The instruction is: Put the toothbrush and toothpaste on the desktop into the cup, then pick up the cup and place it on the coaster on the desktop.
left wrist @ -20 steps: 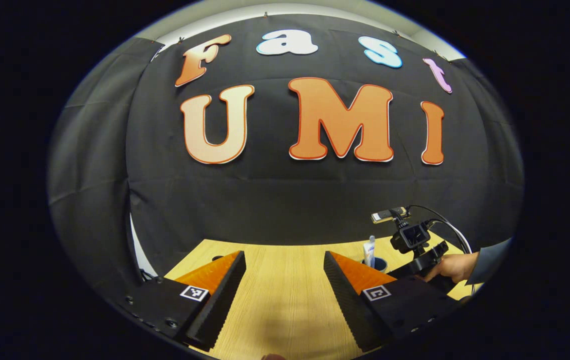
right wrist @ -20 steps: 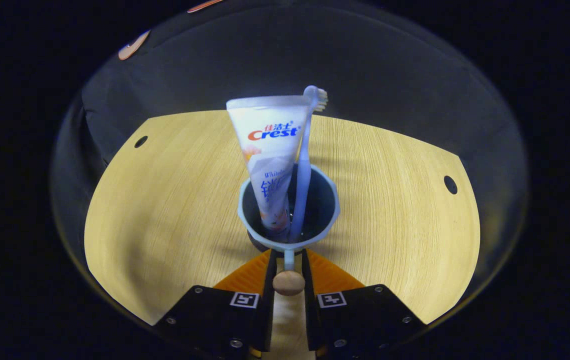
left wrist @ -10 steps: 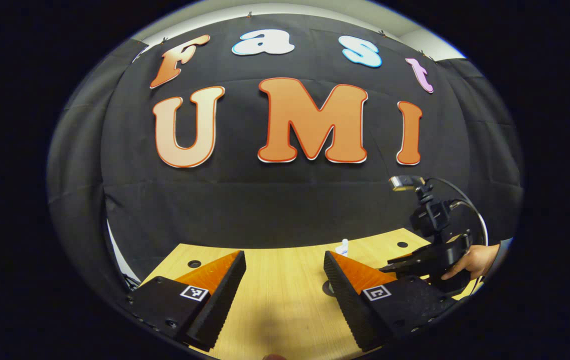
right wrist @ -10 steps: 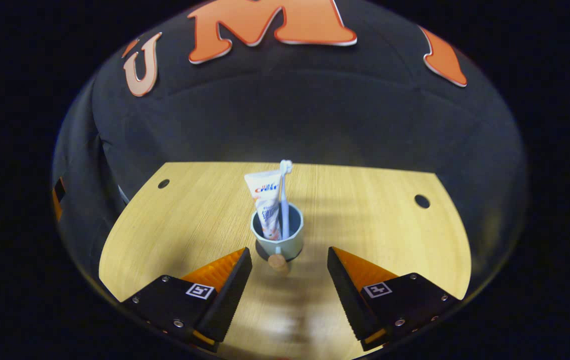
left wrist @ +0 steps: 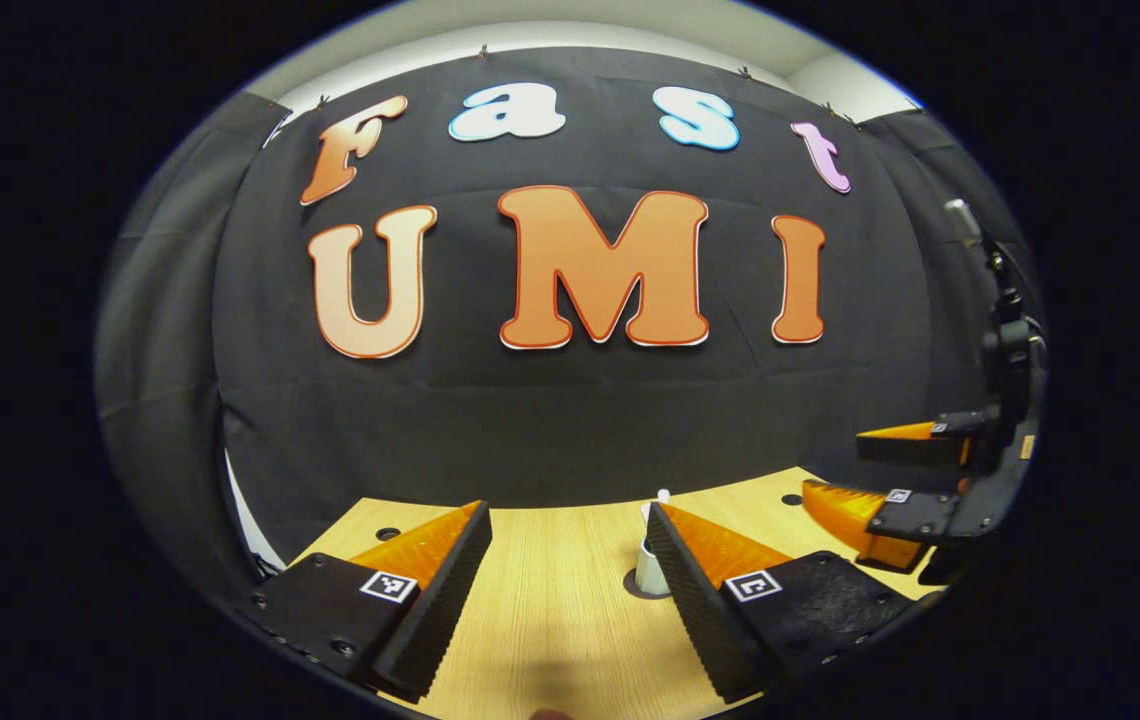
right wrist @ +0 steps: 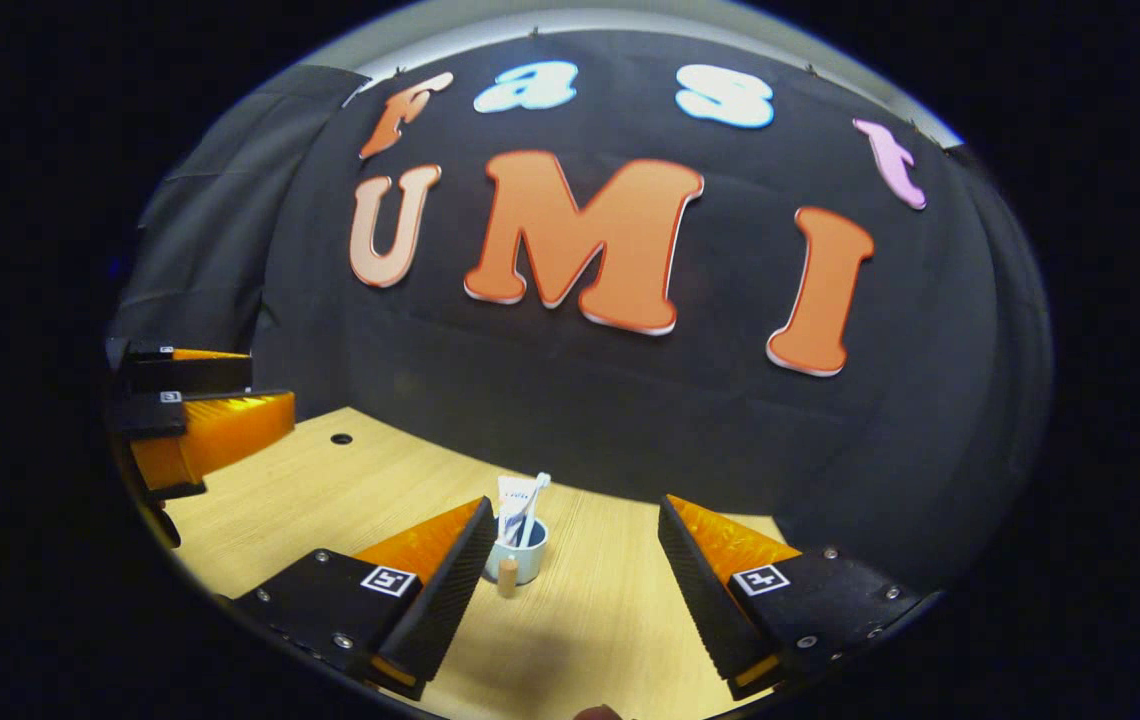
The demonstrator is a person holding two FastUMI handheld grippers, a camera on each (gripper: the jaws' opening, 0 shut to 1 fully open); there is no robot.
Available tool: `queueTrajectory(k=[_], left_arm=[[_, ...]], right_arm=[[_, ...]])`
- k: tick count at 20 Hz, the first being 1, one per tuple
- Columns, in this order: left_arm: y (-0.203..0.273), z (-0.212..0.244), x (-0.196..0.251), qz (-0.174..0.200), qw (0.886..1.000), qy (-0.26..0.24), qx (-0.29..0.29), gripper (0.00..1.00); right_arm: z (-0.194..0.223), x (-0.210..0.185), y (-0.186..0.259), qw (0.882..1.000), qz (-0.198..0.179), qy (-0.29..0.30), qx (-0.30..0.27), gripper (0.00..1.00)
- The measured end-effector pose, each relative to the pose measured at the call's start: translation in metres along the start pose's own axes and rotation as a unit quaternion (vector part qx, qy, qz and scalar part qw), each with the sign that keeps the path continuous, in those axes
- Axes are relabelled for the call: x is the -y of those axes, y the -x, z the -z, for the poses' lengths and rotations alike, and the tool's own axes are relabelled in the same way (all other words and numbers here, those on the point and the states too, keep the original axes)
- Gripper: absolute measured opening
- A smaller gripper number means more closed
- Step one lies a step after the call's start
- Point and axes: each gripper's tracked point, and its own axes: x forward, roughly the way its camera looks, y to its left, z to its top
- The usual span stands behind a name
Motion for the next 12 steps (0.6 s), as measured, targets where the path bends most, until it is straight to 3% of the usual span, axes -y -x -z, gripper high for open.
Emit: queueTrajectory(k=[6,12], left_arm=[[0.074,-0.020,0.026,-0.032,0.999,0.001,0.028,0.95],[0.139,-0.042,0.053,-0.036,0.998,-0.013,0.057,0.95]], right_arm=[[-0.020,0.040,0.090,0.999,0.007,-0.020,0.043,0.99],[-0.022,0.071,0.160,0.997,0.012,-0.034,0.064,0.99]])
